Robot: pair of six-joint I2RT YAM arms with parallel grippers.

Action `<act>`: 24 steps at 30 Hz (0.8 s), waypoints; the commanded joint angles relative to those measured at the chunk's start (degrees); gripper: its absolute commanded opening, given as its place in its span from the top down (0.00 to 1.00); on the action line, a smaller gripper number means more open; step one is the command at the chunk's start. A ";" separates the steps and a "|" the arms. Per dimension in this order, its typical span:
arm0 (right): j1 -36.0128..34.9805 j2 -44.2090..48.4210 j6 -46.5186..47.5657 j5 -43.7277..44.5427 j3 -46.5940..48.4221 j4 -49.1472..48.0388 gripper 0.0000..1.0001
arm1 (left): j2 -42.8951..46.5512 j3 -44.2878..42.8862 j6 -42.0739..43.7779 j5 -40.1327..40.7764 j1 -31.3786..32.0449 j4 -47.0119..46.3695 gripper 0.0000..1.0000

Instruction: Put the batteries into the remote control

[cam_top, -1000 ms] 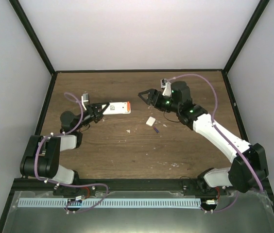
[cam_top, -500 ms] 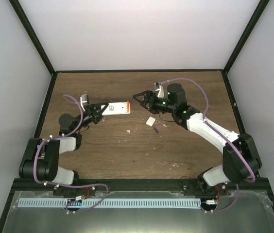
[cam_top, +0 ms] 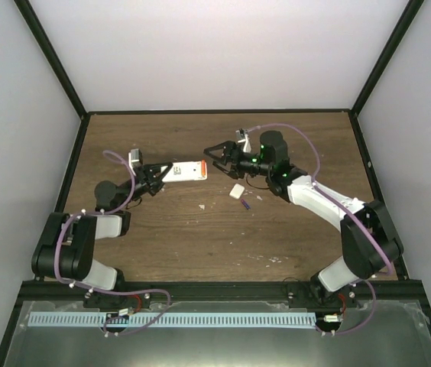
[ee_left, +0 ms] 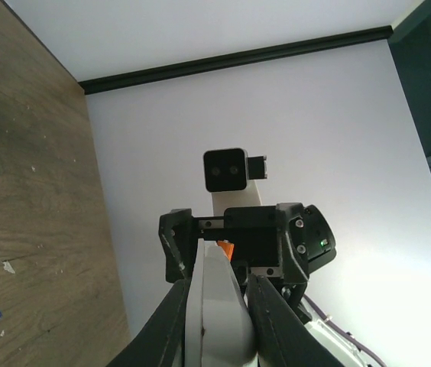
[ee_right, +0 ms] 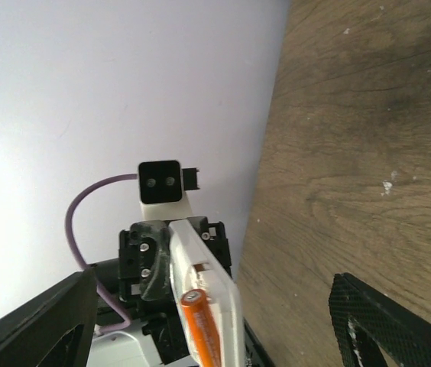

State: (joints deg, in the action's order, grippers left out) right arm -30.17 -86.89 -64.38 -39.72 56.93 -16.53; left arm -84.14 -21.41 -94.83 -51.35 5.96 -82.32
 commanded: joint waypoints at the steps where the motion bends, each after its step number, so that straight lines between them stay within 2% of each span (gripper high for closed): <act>1: 0.11 -0.05 -1.71 -2.18 0.76 -4.45 0.21 | -0.94 0.12 -0.22 0.90 0.33 -6.47 1.00; 12: -0.80 -2.60 -2.29 -4.65 2.14 -4.08 0.25 | -1.72 -0.40 0.50 1.37 0.71 -6.44 1.00; 24: -1.39 -4.00 -5.22 -7.46 2.43 -8.77 0.37 | -2.44 -0.65 1.57 1.36 0.73 -6.61 1.00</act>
State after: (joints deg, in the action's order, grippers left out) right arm -31.07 -90.72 -68.25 -45.39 57.30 -21.91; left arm -86.13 -21.41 -94.37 -51.00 6.44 -83.48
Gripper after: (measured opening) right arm 0.635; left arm 0.163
